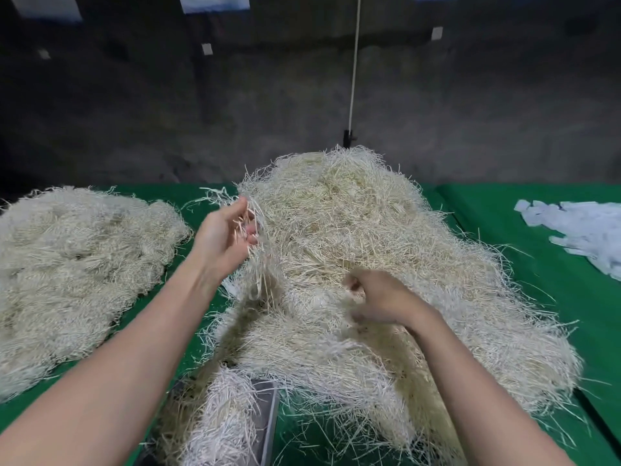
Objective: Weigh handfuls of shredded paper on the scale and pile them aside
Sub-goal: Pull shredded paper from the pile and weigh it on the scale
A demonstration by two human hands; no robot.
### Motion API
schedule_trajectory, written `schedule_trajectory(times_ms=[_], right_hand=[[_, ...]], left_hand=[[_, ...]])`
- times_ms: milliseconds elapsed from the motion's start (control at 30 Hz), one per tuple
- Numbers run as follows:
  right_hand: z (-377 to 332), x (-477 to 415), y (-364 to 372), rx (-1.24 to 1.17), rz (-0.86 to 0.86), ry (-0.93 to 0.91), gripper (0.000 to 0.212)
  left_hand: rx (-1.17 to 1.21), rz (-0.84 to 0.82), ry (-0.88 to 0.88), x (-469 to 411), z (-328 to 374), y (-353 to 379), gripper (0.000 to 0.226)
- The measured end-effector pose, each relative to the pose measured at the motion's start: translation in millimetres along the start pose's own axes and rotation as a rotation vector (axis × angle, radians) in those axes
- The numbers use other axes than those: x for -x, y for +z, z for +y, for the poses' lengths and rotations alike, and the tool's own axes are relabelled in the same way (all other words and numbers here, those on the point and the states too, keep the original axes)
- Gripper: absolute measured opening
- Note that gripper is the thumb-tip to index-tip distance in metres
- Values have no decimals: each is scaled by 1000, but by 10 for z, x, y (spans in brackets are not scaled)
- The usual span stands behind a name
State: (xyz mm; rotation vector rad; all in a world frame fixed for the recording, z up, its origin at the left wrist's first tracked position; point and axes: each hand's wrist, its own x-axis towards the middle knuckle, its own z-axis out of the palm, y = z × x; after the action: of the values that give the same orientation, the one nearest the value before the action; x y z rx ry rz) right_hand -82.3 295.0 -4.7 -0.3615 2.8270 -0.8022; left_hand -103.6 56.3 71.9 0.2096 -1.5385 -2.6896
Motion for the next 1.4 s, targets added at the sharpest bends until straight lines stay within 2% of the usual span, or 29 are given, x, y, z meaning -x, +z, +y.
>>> schedule_trajectory(times_ms=[67,100,133,167,200,233,300,333,367,400,433,467,500,533,567,600,633,733,800,833,900,1000,1100,1200,1300,1367,1400], right_hand=[[-331,-13,-121,-198,125,-148,105],[-496,-37,-119,-337,132,-222,121],[-639,-83,-70,-465,81,-273,129],[-732,-138,38,-555,-1,-300,127],[-781,-194,171,-594,-92,-302,113],[-800,-224,302,-591,-180,-293,84],[-676,-283,521,-537,-274,-209,13],[-574,-318,575,-527,-257,-165,9],[-488,-341,579,-525,-215,-123,18],[-421,-372,553,-533,-148,-84,19],[-386,-408,495,-556,-80,-60,15],[-375,-433,424,-583,-30,-66,11],[-375,-449,366,-591,-3,-87,11],[-366,-462,315,-583,-7,-103,13],[-327,-452,277,-582,-36,-112,14],[-244,-429,247,-609,-81,-115,10],[-141,-390,212,-693,-129,-117,2],[197,-314,158,-974,-221,-141,19],[314,-299,211,-1071,-239,-141,27],[355,-307,254,-1050,-213,-126,28],[452,-331,330,-775,-83,-77,34],[851,-328,382,-76,95,-20,33],[1380,-231,385,219,112,176,29],[1546,-225,357,314,82,287,31],[1293,-255,260,220,128,235,30],[1022,-253,117,178,163,213,21],[863,-259,32,146,239,175,17]], left_hand=[[91,-97,-41,40,20,58,10],[129,-163,-68,80,19,108,12],[155,-232,-96,120,13,169,11],[178,-302,-122,163,17,237,7],[200,-347,-132,192,27,294,10],[211,-369,-124,194,55,318,16],[99,-386,-34,188,143,291,18],[-117,-389,68,175,168,239,18],[-469,-394,177,167,161,187,18],[-908,-410,244,157,107,142,36],[-1325,-476,219,134,-27,108,72],[-1652,-543,116,131,-233,97,99],[-1865,-597,49,139,-441,95,104],[-1958,-620,35,116,-604,105,85],[-1905,-595,41,86,-678,104,50],[-1747,-561,15,62,-686,97,17],[-1549,-540,-39,19,-663,70,11],[-742,-517,-151,-66,-578,66,20],[-157,-449,-173,-99,-594,155,24],[84,-391,-177,-121,-605,227,25],[365,-242,-184,-170,-609,334,28],[380,-132,-163,-218,-520,327,43],[329,-140,-111,-246,-399,214,60],[340,-145,-118,-237,-319,164,63],[325,-131,-152,-186,-290,190,63],[308,-108,-165,-147,-250,208,60],[294,-104,-163,-123,-220,211,59]])
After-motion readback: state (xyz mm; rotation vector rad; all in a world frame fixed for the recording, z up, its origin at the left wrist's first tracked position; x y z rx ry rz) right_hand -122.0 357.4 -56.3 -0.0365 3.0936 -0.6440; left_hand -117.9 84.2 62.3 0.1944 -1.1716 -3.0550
